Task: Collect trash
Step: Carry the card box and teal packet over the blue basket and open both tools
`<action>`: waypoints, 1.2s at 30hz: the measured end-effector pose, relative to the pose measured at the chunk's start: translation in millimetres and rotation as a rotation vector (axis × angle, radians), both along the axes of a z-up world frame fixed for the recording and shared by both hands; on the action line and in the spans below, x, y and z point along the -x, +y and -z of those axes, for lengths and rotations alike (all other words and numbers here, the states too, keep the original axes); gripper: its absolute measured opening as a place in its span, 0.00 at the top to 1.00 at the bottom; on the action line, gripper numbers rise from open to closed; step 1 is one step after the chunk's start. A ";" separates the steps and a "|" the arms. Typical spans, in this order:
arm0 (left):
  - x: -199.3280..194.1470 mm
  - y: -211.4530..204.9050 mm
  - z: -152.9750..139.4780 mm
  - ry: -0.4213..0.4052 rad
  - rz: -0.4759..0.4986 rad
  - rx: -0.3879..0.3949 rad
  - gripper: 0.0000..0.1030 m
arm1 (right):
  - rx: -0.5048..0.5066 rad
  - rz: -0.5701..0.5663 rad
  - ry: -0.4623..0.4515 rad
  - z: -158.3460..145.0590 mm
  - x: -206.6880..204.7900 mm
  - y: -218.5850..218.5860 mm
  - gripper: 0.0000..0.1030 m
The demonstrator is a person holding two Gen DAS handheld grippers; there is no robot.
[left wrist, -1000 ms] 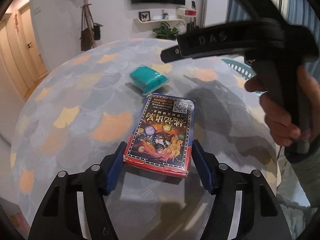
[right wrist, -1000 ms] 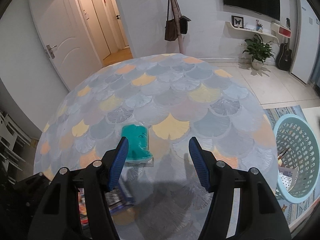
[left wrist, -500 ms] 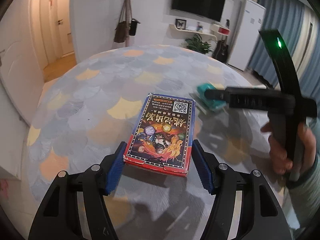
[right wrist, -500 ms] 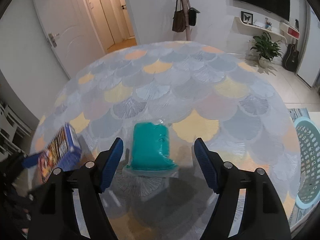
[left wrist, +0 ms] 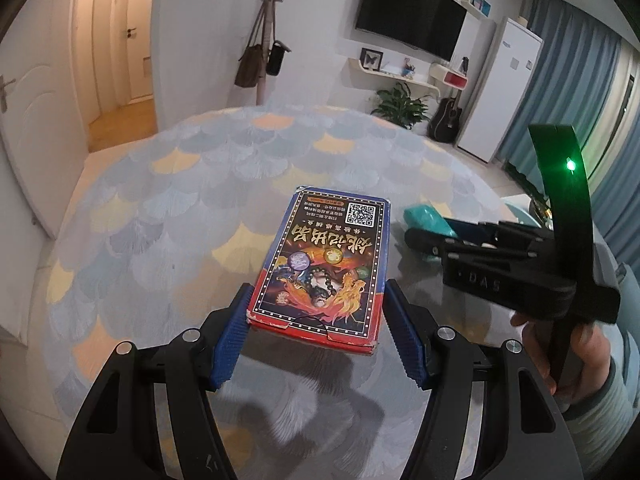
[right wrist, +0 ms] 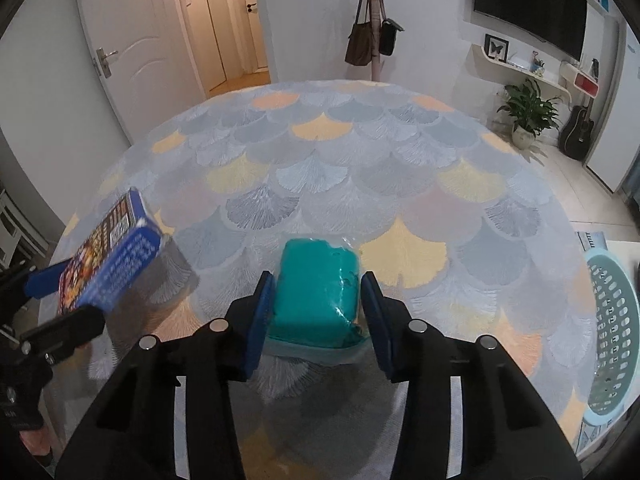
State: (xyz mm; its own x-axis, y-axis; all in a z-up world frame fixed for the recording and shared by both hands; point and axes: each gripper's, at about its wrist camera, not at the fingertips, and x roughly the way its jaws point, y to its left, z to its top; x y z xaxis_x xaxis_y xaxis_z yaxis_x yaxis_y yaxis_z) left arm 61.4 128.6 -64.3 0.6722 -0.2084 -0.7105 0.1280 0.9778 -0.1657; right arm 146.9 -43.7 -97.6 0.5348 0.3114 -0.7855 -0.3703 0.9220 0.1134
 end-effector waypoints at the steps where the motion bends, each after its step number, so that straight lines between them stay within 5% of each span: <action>1: -0.7 -2.6 -4.0 -0.009 0.006 -0.002 0.39 | -0.010 0.007 -0.008 -4.0 1.1 -4.1 0.60; 21: -57.7 -154.6 -62.5 -0.135 0.271 -0.066 0.39 | -0.110 0.354 -0.211 -88.5 9.4 -186.2 0.60; 29: -92.2 -239.6 -59.9 -0.115 0.405 -0.055 0.39 | -0.145 0.549 -0.190 -75.1 6.9 -287.3 0.60; 36: -128.3 -295.8 -35.5 -0.017 0.483 0.003 0.39 | -0.167 0.688 -0.108 -36.7 1.4 -353.1 0.60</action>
State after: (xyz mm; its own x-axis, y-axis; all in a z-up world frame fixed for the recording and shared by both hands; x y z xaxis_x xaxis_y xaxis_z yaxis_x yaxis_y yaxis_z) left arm 189.7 -167.2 -28.7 0.5095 -0.5020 -0.6989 0.5705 0.8051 -0.1624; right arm 145.5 -396.8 -60.9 0.7251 -0.0135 -0.6885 0.2723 0.9240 0.2687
